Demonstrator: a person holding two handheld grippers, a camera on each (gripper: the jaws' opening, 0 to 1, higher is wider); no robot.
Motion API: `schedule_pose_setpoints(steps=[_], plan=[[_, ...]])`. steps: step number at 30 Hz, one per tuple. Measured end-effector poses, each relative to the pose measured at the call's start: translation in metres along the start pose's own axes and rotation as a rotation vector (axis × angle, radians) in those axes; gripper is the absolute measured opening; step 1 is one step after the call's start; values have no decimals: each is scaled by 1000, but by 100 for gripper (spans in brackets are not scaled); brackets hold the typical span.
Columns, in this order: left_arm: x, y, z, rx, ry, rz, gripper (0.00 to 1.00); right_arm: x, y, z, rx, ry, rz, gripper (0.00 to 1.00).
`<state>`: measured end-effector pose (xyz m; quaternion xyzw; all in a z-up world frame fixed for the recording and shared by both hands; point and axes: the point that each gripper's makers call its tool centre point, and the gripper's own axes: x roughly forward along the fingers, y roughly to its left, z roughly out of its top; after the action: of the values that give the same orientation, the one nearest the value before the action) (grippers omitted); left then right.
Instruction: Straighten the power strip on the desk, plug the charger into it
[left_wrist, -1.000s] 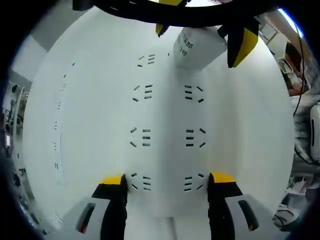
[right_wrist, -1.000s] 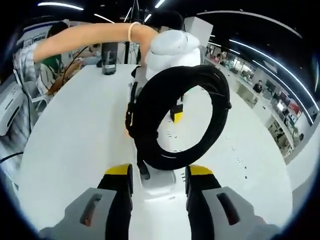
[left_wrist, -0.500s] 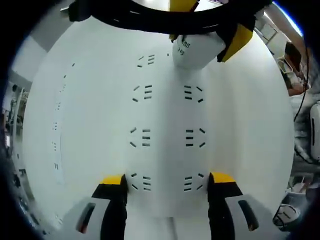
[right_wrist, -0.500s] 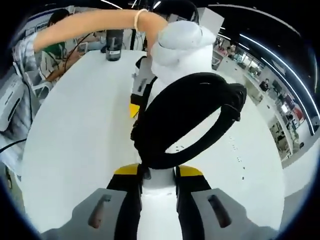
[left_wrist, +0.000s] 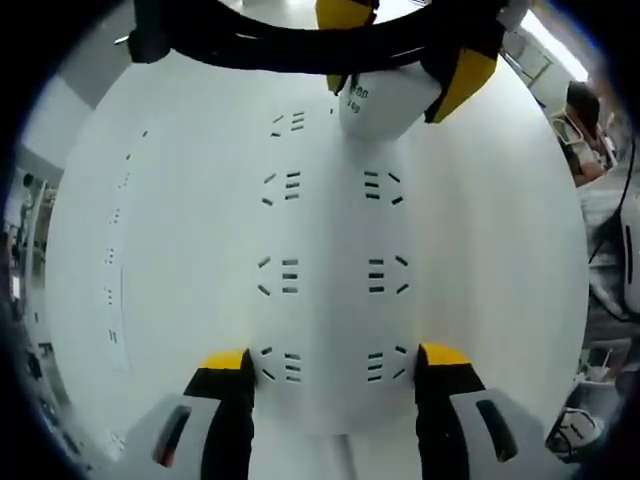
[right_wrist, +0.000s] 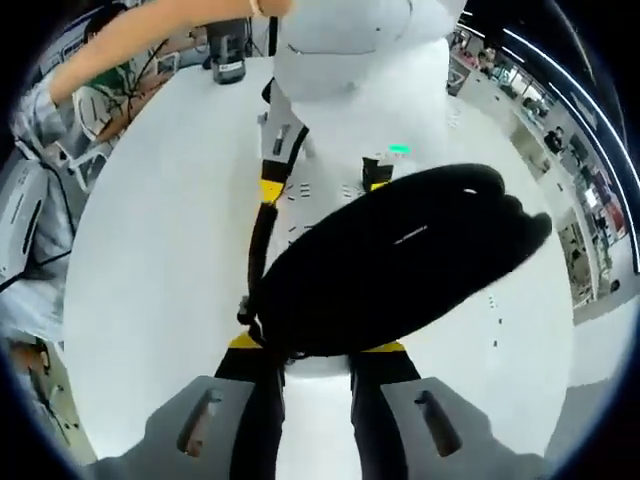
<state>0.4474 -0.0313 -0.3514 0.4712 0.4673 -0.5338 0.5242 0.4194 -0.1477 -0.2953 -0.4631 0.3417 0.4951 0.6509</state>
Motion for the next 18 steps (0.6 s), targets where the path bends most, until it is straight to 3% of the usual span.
schedule_pose_setpoints(steps=[2, 4, 5, 7, 9, 13, 14, 18], plan=[[-1, 4, -1, 4, -8, -1, 64, 1, 3, -1, 35, -1, 20, 22], [-1, 3, 0, 6, -10, -2, 64, 1, 2, -1, 110, -18, 99, 22], [-1, 3, 1, 7, -10, -2, 64, 1, -10, -3, 131, -26, 125, 22], [0, 2, 1, 7, -13, -2, 64, 0, -13, -5, 113, -57, 165, 22], [0, 2, 2, 9, -15, -2, 64, 0, -7, -8, 101, -47, 145, 22], [0, 1, 3, 14, -6, -3, 64, 1, 0, -9, -1, 7, 3, 22], [0, 0, 3, 14, -3, -2, 64, 1, 1, -10, 26, 15, -16, 22], [0, -1, 3, 14, 1, -2, 64, 2, 5, -11, 18, 5, -35, 22]])
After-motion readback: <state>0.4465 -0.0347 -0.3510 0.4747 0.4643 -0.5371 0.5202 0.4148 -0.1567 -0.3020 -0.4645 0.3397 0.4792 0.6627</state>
